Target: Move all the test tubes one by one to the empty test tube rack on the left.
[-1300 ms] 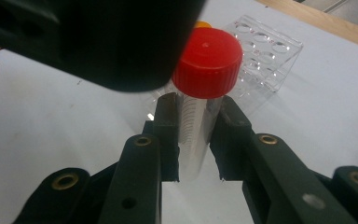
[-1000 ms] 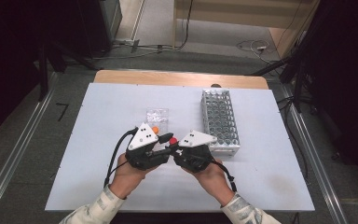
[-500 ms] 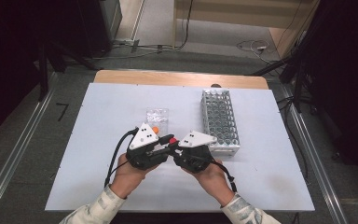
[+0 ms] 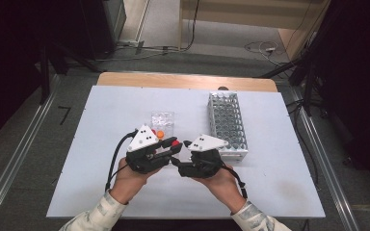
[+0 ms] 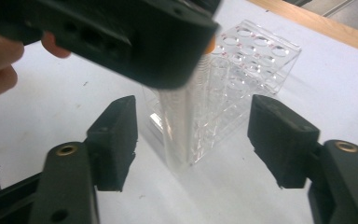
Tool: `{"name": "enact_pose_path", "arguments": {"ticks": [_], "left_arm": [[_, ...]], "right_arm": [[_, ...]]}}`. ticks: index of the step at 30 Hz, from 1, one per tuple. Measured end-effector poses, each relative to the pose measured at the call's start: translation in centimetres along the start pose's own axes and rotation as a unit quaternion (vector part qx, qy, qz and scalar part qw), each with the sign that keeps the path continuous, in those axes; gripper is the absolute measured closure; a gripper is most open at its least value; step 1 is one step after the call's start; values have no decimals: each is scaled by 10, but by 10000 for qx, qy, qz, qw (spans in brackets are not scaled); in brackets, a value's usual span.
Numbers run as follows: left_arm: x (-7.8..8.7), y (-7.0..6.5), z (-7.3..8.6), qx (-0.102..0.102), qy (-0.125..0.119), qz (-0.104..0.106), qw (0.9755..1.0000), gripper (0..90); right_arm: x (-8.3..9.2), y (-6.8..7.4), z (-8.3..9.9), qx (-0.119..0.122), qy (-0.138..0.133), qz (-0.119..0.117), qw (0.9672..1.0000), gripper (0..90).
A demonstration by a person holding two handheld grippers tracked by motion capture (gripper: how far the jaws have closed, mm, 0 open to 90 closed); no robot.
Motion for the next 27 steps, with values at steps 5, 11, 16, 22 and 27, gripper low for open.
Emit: {"name": "enact_pose_path", "arguments": {"ticks": [5,11,16,22,27], "left_arm": [[11,6,-6,80,-24,-1,10000,700],[32,17,-14,215,-126,-63,9997,700],[44,26,-17,305,-203,-152,9992,701],[51,33,-18,345,-259,-261,9987,700],[52,36,-18,355,-282,-334,9984,700]], "right_arm": [[8,-2,4,-54,-12,12,10000,282],[15,-8,9,-99,-27,88,9999,283],[16,-14,12,-179,4,148,9997,284],[17,-15,12,-193,-2,169,9997,285],[17,-17,13,-211,-2,181,9996,284]]}}
Point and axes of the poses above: each handheld gripper's, and its own axes: x roughly backward along the jaws, z roughly out of its underside, y roughly to its left, the point moved 2 cm from there along -x, roughly forward along the jaws
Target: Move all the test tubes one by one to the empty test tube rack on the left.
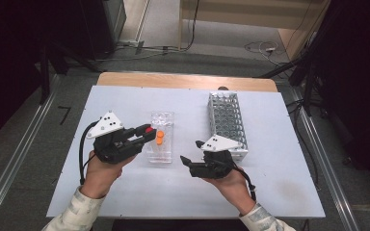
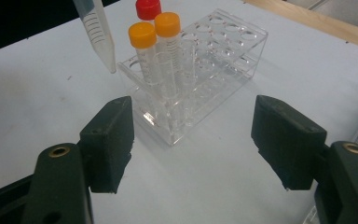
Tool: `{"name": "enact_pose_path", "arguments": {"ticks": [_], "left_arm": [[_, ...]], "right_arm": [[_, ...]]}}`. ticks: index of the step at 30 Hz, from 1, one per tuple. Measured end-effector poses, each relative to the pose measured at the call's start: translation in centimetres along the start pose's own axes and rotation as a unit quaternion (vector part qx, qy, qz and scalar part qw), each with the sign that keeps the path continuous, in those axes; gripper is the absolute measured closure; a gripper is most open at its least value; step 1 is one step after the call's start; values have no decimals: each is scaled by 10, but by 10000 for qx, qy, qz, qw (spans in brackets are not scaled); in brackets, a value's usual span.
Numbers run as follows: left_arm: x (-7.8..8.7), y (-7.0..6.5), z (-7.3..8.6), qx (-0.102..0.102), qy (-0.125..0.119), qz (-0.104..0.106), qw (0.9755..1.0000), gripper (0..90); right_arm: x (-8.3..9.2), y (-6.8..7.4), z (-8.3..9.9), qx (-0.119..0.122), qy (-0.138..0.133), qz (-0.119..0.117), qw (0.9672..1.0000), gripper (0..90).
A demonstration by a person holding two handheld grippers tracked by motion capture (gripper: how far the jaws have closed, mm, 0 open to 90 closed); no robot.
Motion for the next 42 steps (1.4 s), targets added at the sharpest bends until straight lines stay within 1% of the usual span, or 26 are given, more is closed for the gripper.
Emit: {"name": "enact_pose_path", "arguments": {"ticks": [5,14,17,23,28,30,34,36,42], "left_arm": [[0,4,1,-57,-18,-176,9998,700],[-2,12,4,-63,-46,-479,9988,700],[-2,14,5,-19,-70,-530,9986,700],[-6,15,9,-9,-91,-587,9982,700],[-12,15,14,-75,-54,-681,9976,700],[-14,15,16,-68,-45,-712,9974,700],[-18,14,20,-106,-13,-719,9974,700],[-20,13,21,-157,16,-759,9970,700],[-24,10,25,-213,70,-797,9966,700]], "right_arm": [[2,-3,2,-25,15,40,10000,284],[4,-10,5,-121,11,105,9999,282],[4,-12,6,-126,37,128,9998,280],[5,-15,8,-152,29,152,9998,263],[6,-16,10,-161,34,201,9997,241],[6,-17,10,-146,32,202,9997,236],[6,-18,11,-165,41,212,9996,236],[6,-18,11,-166,40,219,9996,235],[7,-18,11,-163,42,222,9996,235]]}}
Point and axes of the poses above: each handheld gripper's, and its own axes: x roughly backward along the jaws, z roughly out of its underside, y roughly to its left, the point moved 2 cm from there along -x, roughly forward along the jaws
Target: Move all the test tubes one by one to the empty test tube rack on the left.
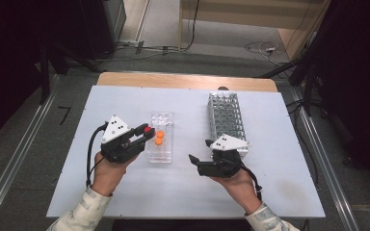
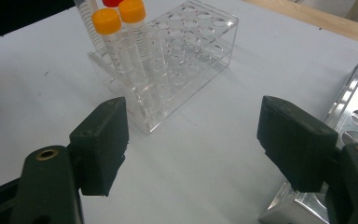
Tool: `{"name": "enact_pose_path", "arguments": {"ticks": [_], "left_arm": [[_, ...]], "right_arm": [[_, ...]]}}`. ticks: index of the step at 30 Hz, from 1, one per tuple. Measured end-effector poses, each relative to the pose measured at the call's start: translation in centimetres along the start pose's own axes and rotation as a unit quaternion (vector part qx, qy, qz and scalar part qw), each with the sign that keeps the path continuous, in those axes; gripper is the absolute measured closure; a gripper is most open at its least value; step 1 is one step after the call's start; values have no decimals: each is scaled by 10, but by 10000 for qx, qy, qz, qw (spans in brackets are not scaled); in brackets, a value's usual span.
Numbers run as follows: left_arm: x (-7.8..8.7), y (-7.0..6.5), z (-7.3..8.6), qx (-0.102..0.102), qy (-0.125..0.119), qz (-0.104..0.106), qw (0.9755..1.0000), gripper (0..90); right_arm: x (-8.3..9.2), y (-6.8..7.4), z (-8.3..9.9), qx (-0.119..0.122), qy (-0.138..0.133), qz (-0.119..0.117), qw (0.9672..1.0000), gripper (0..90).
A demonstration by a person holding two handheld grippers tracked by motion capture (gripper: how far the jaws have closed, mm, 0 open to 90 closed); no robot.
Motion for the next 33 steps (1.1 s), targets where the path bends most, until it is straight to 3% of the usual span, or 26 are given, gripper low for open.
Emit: {"name": "enact_pose_path", "arguments": {"ticks": [8,33], "left_arm": [[-5,-3,9,-75,110,-184,9997,699],[-13,-6,19,-59,308,-237,9992,687]], "right_arm": [[0,-1,0,-7,7,6,10000,235],[-2,0,1,7,49,0,10000,235]]}}
Point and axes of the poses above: each handheld gripper's, and its own axes: x roughly backward along the jaws, z roughly out of its underside, y roughly to its left, the point moved 2 cm from there along -x, roughly forward along the jaws
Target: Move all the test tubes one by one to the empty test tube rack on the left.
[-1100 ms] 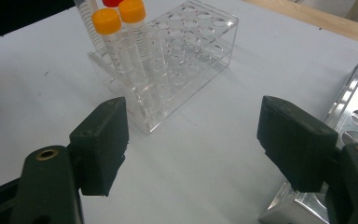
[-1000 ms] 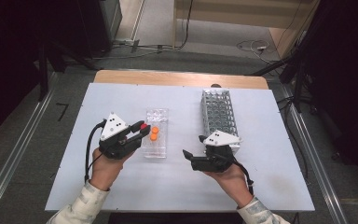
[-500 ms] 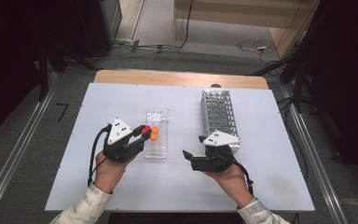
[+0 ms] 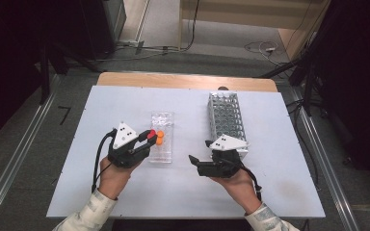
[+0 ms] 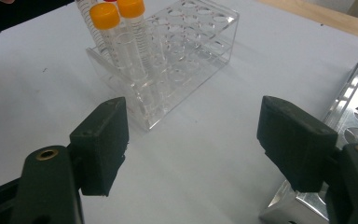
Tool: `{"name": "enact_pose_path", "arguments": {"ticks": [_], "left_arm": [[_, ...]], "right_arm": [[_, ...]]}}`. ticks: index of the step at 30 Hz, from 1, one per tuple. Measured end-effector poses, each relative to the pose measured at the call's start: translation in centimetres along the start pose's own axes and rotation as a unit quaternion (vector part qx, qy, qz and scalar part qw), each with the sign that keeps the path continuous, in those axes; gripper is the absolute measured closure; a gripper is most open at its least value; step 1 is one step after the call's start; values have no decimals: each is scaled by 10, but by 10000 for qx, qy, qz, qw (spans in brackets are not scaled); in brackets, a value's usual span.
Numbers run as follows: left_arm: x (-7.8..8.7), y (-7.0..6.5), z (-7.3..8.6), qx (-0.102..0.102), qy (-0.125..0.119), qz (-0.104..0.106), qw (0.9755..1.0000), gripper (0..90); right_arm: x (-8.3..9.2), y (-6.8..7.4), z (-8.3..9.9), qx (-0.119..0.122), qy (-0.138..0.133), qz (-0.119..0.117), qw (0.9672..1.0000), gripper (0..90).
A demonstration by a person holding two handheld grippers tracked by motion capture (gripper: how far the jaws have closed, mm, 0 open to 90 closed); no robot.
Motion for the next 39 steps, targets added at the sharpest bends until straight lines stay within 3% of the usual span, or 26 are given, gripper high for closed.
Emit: {"name": "enact_pose_path", "arguments": {"ticks": [14,28,39], "left_arm": [[2,1,-1,137,-65,14,9999,584],[6,2,-1,265,-85,-251,9993,292],[10,7,-1,352,-142,-333,9987,255]], "right_arm": [[0,-1,0,-7,-10,7,10000,235],[1,-6,1,-71,-26,77,9999,236],[3,-8,1,-105,-51,122,9999,235]]}}
Point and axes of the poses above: each handheld gripper's, and its own axes: x roughly backward along the jaws, z roughly out of its underside, y roughly to its left, the point moved 2 cm from there along -x, roughly forward along the jaws
